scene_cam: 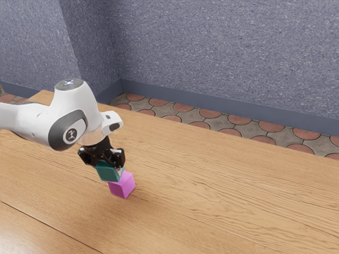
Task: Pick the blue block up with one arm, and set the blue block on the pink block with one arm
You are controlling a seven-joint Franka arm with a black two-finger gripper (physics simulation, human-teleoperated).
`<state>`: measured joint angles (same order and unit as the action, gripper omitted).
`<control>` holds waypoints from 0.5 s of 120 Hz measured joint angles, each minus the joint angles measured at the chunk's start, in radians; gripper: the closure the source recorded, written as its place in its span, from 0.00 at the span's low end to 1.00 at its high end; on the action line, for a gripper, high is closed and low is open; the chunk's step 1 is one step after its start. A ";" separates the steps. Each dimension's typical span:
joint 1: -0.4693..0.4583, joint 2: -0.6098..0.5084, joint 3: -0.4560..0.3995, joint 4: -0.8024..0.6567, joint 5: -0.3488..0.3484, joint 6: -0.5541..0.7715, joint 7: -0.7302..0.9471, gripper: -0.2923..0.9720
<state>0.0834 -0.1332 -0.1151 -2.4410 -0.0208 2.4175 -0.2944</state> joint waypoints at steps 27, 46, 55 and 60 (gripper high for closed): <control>0.025 0.082 -0.002 0.059 0.015 -0.011 0.046 0.47; 0.034 0.118 -0.002 0.101 0.020 -0.011 0.082 0.47; 0.040 0.129 -0.002 0.108 0.021 -0.011 0.107 0.47; 0.044 0.135 -0.002 0.111 0.021 -0.011 0.121 0.47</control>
<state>0.1273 0.0013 -0.1173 -2.3301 -0.0002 2.4063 -0.1737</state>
